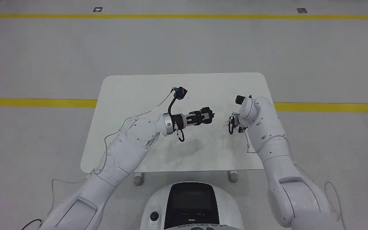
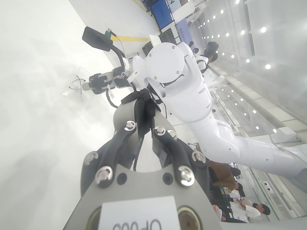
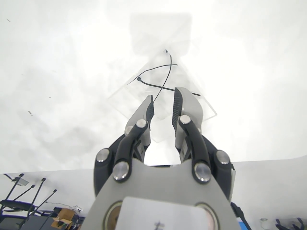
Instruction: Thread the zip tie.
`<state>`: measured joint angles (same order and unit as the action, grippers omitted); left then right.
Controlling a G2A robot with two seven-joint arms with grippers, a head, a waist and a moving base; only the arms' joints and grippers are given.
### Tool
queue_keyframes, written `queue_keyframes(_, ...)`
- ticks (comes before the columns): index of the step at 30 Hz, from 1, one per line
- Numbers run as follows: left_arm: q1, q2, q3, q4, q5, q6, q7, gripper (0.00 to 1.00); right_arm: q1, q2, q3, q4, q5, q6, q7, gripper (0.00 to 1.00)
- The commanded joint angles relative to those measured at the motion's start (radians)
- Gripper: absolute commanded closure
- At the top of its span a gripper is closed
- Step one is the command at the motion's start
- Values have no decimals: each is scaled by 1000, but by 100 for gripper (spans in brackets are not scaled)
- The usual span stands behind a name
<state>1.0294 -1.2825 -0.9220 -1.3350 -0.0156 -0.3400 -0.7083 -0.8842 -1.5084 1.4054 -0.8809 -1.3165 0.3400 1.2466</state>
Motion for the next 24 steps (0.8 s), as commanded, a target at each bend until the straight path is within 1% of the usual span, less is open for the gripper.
queue_keyframes(1,0,0,0,0,0,0,0,100,7,-6,8,16,-7,0,-7,82)
queue_keyframes(7,0,0,0,0,0,0,0,100,22,-25,25,54,-31,0,-33,84)
queue_keyframes(10,0,0,0,0,0,0,0,100,28,-34,33,72,-40,0,-47,87)
queue_keyframes(13,0,0,0,0,0,0,0,100,33,-43,41,87,-51,0,-63,88)
queue_keyframes(18,0,0,0,0,0,0,0,100,41,-55,57,112,-70,0,-92,87)
queue_keyframes(19,0,0,0,0,0,0,0,100,42,-57,60,118,-75,0,-99,85)
queue_keyframes(24,0,0,0,0,0,0,0,100,54,-71,78,151,-100,0,-122,85)
